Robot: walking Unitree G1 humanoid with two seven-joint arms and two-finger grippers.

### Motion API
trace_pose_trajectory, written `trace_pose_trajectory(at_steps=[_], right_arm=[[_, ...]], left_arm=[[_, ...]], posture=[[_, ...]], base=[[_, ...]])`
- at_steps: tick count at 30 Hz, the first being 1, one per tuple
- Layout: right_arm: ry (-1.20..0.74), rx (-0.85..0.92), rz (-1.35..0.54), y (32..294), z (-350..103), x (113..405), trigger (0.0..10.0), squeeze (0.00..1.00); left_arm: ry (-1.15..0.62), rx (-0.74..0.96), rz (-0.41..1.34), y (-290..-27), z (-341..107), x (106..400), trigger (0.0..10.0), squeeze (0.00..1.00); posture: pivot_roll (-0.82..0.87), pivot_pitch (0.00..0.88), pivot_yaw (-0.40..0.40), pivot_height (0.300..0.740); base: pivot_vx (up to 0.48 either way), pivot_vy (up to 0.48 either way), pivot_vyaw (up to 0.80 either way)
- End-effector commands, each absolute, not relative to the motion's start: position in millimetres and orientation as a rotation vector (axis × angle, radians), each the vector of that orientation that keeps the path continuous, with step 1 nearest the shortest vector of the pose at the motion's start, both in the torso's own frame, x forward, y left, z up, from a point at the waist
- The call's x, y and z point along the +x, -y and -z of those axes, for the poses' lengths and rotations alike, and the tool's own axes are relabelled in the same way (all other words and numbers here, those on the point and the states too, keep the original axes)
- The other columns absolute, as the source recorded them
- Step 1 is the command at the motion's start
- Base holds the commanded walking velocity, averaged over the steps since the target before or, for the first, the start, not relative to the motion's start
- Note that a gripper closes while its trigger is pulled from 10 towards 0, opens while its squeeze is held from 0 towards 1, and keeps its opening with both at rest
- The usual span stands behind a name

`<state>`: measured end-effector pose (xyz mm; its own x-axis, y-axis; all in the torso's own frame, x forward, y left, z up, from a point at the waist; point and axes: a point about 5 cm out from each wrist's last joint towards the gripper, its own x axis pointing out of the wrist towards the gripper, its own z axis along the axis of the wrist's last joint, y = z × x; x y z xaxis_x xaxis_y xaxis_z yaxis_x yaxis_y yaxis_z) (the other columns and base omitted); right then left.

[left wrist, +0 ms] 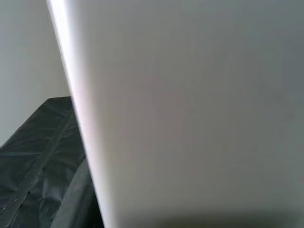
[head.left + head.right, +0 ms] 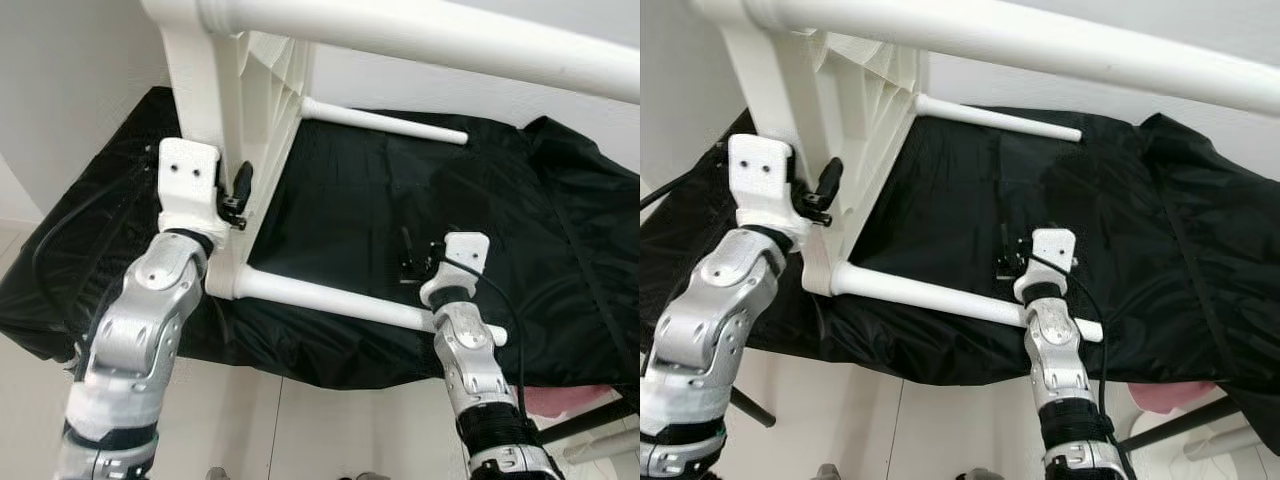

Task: Building children table

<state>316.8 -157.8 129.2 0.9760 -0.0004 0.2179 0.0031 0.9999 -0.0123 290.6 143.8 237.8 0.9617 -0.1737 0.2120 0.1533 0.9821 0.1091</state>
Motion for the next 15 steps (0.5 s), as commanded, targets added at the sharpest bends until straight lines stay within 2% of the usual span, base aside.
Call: trace_pose_trajectory(at_steps=[1,7,10,11,15], right_arm=[[0.220,-0.013,-0.004,158,-128,318,10.0,0.00],[0.216,-0.010,-0.024,156,-127,321,10.0,0.00],[0.216,-0.010,-0.028,155,-127,322,10.0,0.00],[0.218,-0.012,-0.037,154,-127,323,10.0,0.00],[0.219,-0.014,-0.040,154,-128,324,10.0,0.00]], left_arm=[[0.269,0.108,0.022,-164,-248,285,0.0,0.00],[0.251,0.157,-0.075,-186,-242,279,0.0,0.00],[0.248,0.161,-0.087,-189,-241,278,0.0,0.00],[0.252,0.166,-0.141,-201,-243,276,0.0,0.00],[0.251,0.167,-0.170,-207,-243,274,0.0,0.00]], posture=[[0.10,0.000,-0.076,0.740],[0.12,0.000,-0.095,0.740],[0.12,0.000,-0.095,0.740],[0.12,0.002,-0.105,0.740],[0.12,0.003,-0.109,0.740]], base=[[0.000,0.000,0.00],[0.000,0.000,0.00],[0.000,0.000,0.00],[0.000,0.000,0.00],[0.000,0.000,0.00]])
